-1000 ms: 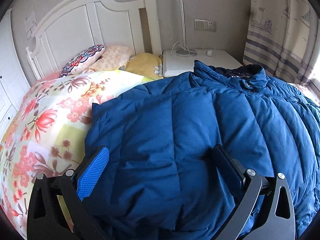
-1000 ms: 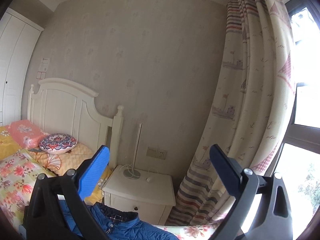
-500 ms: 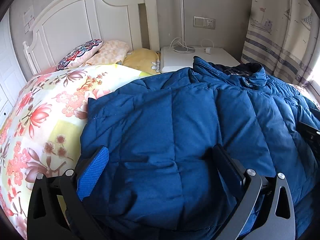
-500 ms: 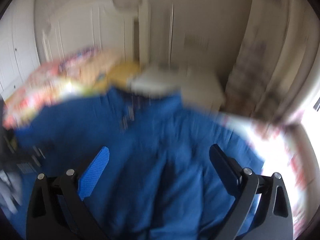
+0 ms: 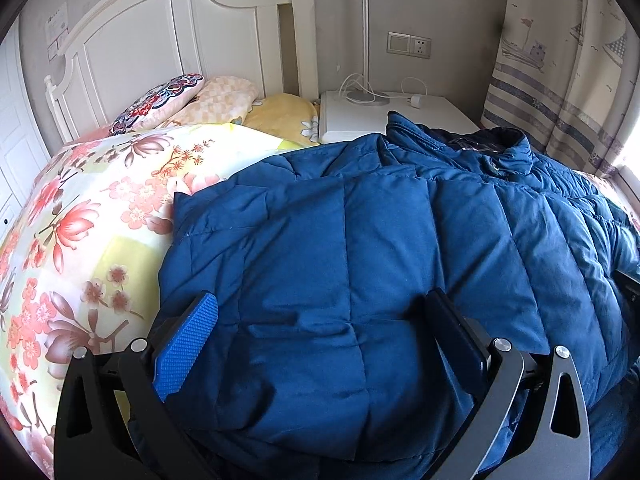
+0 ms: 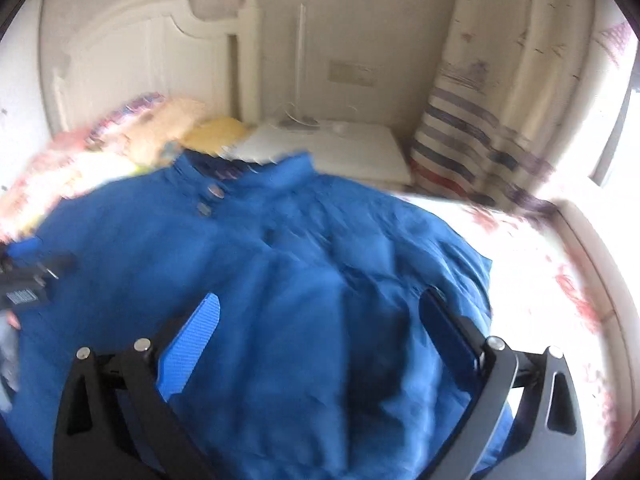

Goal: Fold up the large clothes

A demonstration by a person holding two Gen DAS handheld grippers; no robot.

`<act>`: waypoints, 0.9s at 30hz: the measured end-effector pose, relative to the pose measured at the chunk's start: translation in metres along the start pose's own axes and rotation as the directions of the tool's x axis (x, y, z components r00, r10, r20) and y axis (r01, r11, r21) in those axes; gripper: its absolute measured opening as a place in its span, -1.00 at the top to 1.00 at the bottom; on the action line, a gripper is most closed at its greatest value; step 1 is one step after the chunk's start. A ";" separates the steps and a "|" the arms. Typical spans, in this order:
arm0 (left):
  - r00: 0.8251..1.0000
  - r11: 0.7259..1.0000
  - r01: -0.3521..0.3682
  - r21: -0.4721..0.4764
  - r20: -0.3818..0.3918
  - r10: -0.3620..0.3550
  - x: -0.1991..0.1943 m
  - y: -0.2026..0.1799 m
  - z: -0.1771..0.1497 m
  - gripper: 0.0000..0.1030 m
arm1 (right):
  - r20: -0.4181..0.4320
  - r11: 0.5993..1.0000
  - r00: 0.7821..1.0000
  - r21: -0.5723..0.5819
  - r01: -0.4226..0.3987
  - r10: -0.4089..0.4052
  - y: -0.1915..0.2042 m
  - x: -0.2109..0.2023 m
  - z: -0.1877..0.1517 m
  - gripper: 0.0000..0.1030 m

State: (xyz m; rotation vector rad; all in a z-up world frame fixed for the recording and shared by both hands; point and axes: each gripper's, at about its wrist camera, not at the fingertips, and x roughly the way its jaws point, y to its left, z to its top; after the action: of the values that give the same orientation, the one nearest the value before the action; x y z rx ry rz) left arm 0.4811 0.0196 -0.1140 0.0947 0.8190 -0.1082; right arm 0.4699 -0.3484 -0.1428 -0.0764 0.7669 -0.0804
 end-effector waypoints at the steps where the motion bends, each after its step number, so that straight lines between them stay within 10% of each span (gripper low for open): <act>1: 1.000 1.000 -0.001 0.000 0.001 0.001 0.000 0.000 -0.001 -0.91 | -0.045 1.000 0.999 0.001 -0.030 0.030 -0.004 0.013 -0.005 -0.96; 12: 0.993 0.997 -0.072 0.005 0.098 0.071 -0.068 0.012 -0.012 -0.91 | 0.017 0.995 0.994 -0.004 -0.104 0.104 -0.023 -0.052 -0.026 -0.94; 21: 0.977 0.968 -0.207 0.144 -0.021 0.212 0.005 -0.024 0.042 -0.91 | 0.011 0.990 0.990 0.019 -0.140 0.140 -0.021 -0.027 0.024 -0.86; 27: 0.995 0.994 -0.101 0.031 -0.021 0.102 0.032 -0.005 0.027 -0.91 | -0.123 0.991 0.989 -0.093 -0.097 0.086 0.012 0.031 0.021 -0.94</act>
State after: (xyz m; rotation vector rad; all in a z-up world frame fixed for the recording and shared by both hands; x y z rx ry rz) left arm 0.5224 0.0096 -0.1193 0.1655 0.8337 -0.0230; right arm 0.5073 -0.3384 -0.1497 -0.1315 0.8919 0.0409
